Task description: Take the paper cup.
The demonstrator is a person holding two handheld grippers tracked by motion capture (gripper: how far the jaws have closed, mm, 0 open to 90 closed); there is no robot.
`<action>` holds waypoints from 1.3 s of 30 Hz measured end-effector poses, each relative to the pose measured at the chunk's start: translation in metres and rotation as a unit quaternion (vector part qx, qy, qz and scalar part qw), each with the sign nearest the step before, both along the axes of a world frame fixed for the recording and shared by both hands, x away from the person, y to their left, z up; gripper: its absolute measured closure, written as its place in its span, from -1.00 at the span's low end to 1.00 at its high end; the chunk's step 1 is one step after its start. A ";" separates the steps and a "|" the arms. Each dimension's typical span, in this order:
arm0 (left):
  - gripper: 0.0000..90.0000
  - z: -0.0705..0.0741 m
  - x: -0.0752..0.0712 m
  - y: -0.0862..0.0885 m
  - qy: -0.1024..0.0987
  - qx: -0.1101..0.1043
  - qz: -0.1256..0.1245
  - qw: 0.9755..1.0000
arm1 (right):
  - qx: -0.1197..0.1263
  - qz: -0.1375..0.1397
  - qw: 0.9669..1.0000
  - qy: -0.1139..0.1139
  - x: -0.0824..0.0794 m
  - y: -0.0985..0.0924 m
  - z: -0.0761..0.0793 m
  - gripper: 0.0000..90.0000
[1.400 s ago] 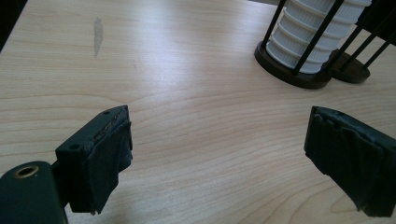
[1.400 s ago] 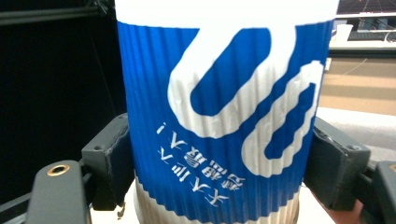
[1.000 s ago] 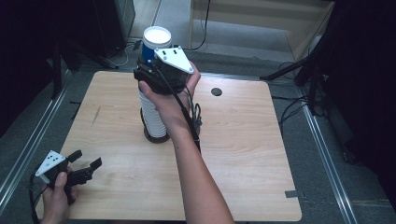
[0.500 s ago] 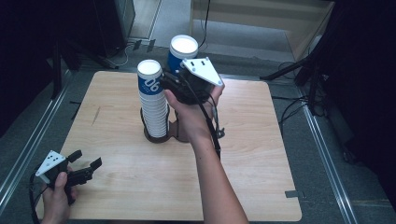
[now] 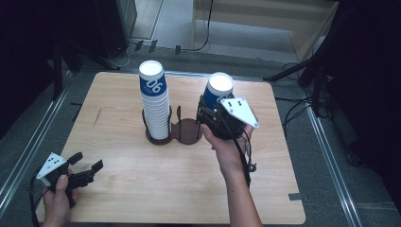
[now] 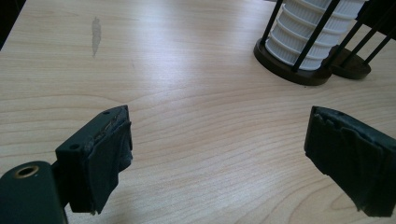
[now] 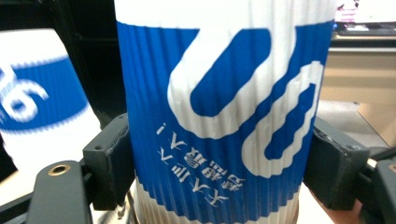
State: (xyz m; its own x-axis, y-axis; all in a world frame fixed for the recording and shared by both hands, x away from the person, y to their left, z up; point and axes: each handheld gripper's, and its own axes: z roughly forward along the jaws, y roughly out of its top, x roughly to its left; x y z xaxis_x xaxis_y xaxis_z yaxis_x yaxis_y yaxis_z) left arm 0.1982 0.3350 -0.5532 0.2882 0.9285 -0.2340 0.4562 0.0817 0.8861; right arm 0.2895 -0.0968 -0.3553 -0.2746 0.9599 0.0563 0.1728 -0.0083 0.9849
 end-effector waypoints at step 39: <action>-0.81 0.003 0.000 -0.006 0.008 0.038 0.012 0.999 | -0.041 -0.026 0.994 0.098 -0.050 -0.076 -0.145 -0.54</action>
State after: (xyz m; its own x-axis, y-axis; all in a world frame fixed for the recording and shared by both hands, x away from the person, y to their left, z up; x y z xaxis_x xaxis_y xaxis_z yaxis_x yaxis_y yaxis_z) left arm 0.1980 0.3291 -0.5507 0.2629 0.9504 -0.1661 0.4688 0.0246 0.8830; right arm 0.2393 -0.1731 -0.5006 -0.2162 0.9760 0.0255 0.3632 0.0562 0.9300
